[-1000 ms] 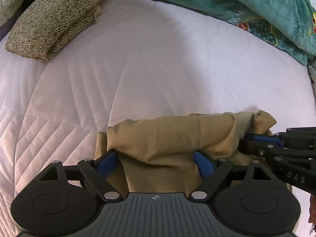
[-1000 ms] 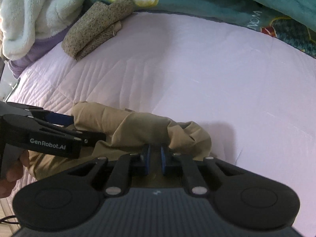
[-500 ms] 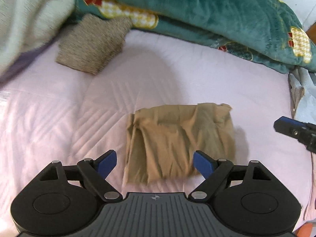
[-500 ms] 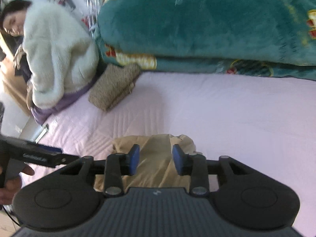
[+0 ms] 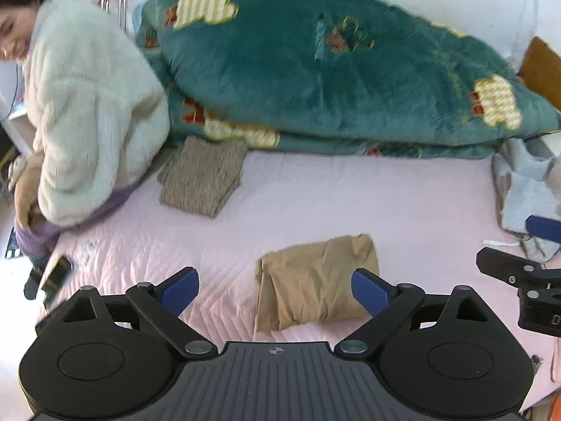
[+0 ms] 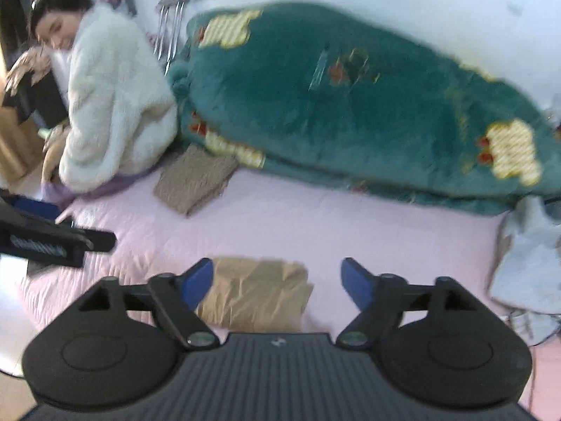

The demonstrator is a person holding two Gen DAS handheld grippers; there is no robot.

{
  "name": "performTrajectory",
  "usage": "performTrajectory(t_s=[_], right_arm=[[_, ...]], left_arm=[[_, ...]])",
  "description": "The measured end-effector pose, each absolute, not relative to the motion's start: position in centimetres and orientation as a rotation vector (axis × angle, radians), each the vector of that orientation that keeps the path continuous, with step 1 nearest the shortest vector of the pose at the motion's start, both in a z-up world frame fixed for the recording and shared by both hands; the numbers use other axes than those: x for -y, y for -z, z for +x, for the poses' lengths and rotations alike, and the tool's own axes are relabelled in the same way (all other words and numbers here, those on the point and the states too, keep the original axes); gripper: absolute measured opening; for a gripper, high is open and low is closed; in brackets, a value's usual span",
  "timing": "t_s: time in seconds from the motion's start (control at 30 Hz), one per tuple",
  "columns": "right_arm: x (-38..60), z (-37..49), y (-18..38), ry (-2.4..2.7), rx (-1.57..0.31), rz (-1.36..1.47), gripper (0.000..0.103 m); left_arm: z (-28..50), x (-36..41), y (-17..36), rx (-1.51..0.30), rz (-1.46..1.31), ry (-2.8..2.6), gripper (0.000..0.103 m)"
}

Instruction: Fold clothes

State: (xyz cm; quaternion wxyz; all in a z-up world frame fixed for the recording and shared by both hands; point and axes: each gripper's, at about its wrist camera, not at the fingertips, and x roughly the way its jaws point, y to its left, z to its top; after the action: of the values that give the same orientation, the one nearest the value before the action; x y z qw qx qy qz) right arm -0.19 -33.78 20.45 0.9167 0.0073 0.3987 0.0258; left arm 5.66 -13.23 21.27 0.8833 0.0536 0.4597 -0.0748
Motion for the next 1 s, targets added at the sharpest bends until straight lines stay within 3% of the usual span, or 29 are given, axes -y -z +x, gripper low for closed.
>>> performTrajectory(t_s=[0.17, 1.0], right_arm=[[32.5, -1.8, -22.3, 0.001, -0.847, 0.003, 0.101], [34.1, -0.6, -21.7, -0.015, -0.872, -0.027, 0.101]], left_arm=[[4.1, 12.7, -23.9, -0.931, 0.072, 0.188, 0.096], [5.2, 14.6, -23.2, -0.961, 0.095, 0.113, 0.096]])
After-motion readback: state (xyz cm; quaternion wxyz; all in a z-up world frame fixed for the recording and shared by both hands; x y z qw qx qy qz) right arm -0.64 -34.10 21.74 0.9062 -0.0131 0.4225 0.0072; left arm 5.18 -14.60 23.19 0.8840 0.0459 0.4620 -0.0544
